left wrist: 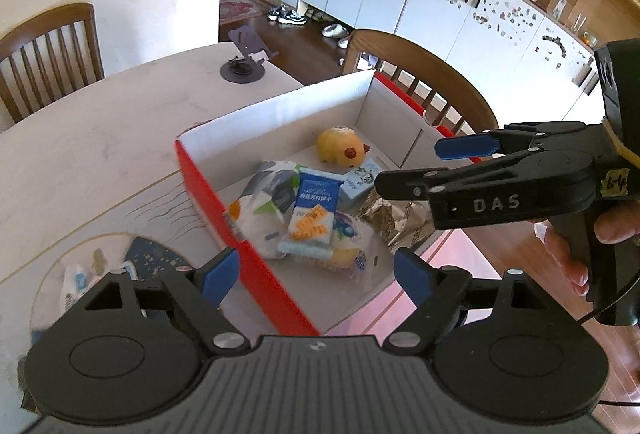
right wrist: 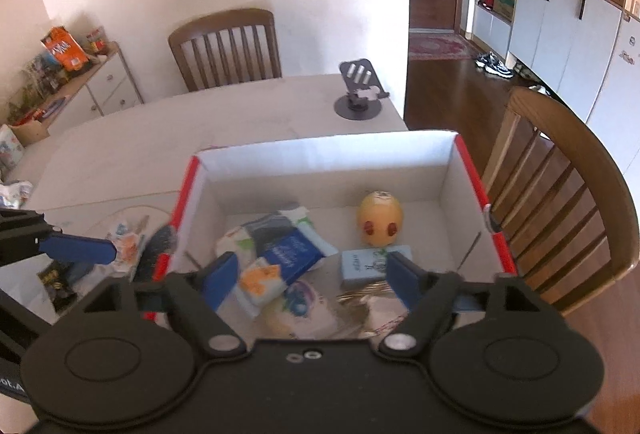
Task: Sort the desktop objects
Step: 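Move both open tools back toward the remaining items on the mat, then grasp the white sausage pack with the right tool while the left tool grasps the white USB cable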
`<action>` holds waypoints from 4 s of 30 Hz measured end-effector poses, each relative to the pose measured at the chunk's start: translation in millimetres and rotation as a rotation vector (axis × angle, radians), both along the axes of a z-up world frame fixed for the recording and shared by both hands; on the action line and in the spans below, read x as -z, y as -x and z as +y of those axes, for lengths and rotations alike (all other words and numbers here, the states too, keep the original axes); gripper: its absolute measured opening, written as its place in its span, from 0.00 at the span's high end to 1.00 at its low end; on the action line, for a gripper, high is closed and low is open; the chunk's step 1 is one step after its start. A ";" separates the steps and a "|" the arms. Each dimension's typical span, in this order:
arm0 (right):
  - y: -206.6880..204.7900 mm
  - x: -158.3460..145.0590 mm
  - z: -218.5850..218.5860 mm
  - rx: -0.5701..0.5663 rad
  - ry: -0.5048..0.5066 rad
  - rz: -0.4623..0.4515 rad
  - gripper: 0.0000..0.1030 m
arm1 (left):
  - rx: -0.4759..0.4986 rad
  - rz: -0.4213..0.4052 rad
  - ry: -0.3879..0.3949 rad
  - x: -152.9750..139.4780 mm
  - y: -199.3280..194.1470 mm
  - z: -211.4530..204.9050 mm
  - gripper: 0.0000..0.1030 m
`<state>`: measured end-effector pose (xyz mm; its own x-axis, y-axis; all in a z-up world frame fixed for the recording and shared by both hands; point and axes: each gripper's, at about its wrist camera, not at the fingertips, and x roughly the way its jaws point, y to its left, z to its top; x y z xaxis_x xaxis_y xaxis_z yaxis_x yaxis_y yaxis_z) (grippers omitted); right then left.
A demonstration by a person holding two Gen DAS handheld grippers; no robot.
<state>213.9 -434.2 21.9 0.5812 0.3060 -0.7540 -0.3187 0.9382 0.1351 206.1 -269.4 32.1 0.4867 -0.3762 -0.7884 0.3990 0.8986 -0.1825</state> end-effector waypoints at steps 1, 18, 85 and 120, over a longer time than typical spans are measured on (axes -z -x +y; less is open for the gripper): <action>2.5 -1.3 2.0 0.002 -0.004 -0.004 0.18 | -0.001 -0.003 -0.001 -0.8 3.3 3.9 0.16; 48.7 -9.1 52.8 0.030 -0.039 -0.030 0.17 | 0.012 -0.063 0.000 -3.5 58.6 63.7 0.00; 5.9 64.4 261.9 -0.320 0.163 0.082 0.17 | -0.367 0.054 -0.051 121.5 154.9 296.1 0.00; -36.4 120.1 313.2 -0.560 0.221 0.099 0.33 | -0.406 0.035 -0.169 139.1 151.6 275.8 0.14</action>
<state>250.4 -121.1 -98.3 0.3012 0.3747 -0.8769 -0.7676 0.6409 0.0102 54.6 6.4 -107.0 0.5401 -0.0241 -0.8412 0.0034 0.9996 -0.0265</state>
